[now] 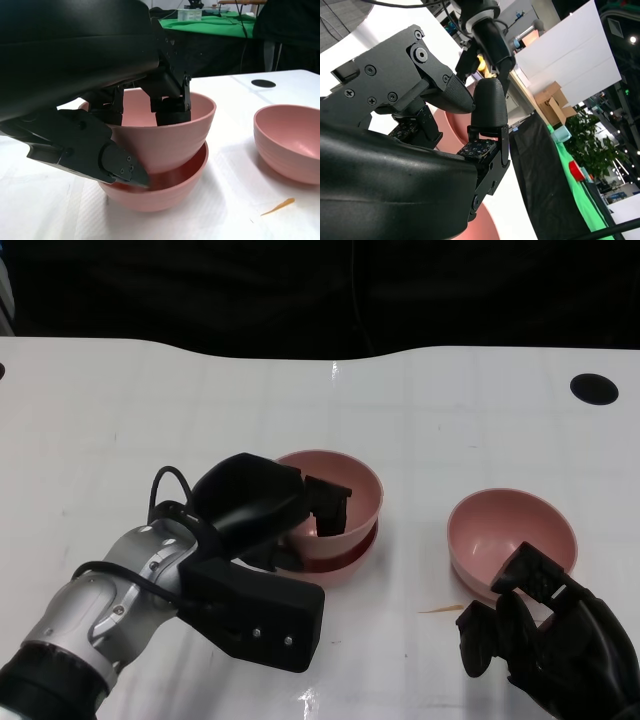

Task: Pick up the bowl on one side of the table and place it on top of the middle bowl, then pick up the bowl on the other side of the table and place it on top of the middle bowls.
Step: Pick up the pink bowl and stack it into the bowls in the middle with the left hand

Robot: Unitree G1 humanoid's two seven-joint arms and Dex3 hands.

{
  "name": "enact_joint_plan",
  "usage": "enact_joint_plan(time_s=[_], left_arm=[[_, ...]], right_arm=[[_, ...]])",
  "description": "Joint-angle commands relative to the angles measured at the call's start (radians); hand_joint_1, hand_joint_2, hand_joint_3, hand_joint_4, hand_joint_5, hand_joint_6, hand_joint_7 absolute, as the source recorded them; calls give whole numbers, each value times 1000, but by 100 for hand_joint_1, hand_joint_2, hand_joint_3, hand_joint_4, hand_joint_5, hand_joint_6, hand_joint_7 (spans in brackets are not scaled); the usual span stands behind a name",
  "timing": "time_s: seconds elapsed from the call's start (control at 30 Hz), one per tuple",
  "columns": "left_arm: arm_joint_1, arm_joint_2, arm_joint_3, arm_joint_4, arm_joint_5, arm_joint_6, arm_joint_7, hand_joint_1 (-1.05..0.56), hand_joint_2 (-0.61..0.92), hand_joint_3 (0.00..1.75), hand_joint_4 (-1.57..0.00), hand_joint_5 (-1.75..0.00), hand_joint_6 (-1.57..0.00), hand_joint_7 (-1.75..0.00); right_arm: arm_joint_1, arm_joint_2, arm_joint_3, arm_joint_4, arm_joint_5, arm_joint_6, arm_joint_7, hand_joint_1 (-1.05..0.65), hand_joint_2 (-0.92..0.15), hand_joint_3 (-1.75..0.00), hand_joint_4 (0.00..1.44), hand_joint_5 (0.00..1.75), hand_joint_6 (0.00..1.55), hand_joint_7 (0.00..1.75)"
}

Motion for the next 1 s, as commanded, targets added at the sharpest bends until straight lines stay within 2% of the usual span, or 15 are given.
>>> enact_joint_plan(time_s=[0.03, 0.13, 0.27, 0.53, 0.63, 0.77, 0.83, 0.9, 0.93, 1.0], left_arm=[[-17, 8, -3, 11, 6, -3, 17, -8, 87, 0, -63, -175, -59, -156], [-19, 6, -7, 24, 11, 1, 21, -9, 88, 1, -61, -175, -57, -156], [-19, 3, -7, 39, 10, -3, 30, -10, 91, 1, -62, -174, -62, -144], [-21, 6, -16, 54, 24, -8, 46, -11, 92, 1, -61, -175, -63, -140], [-20, 7, -17, 57, 32, -12, 56, -12, 92, 1, -65, -166, -73, -119], [-17, 5, -15, 59, 32, -17, 63, -13, 92, 2, -66, -163, -77, -112], [-14, 7, -15, 60, 30, -25, 66, -11, 92, 1, -72, -145, -85, -92], [-15, 10, -18, 62, 32, -29, 66, -12, 92, 1, -85, -104, -101, -46], [-16, 11, -18, 62, 33, -31, 66, -12, 92, 2, -88, -95, -105, -35], [-16, 11, -18, 63, 34, -32, 66, -12, 92, 2, -90, -88, -110, -25]], right_arm=[[5, -5, -7, -11, 7, -5, 2, -1, -51, -136, 95, 175, 68, 175], [8, -5, -5, -10, -1, -15, 3, -1, -50, -136, 96, 175, 69, 174], [13, -4, -4, -24, 3, -2, -9, -2, -50, -136, 96, 175, 69, 175], [12, -7, -5, -21, 3, -5, -3, -1, -51, -136, 97, 175, 69, 175], [11, -7, -8, -19, 10, -1, 1, -1, -51, -136, 97, 175, 69, 175], [12, -8, -8, -22, 10, 2, -4, -1, -52, -135, 96, 175, 69, 175], [15, -8, -8, -26, 9, 4, -9, 0, -53, -135, 96, 175, 69, 175], [15, -7, -9, -27, 10, 5, -8, 1, -53, -136, 97, 175, 68, 175], [15, -7, -9, -27, 10, 5, -8, 1, -53, -136, 97, 175, 68, 175], [15, -7, -9, -27, 10, 6, -8, 1, -54, -136, 97, 175, 68, 175]])
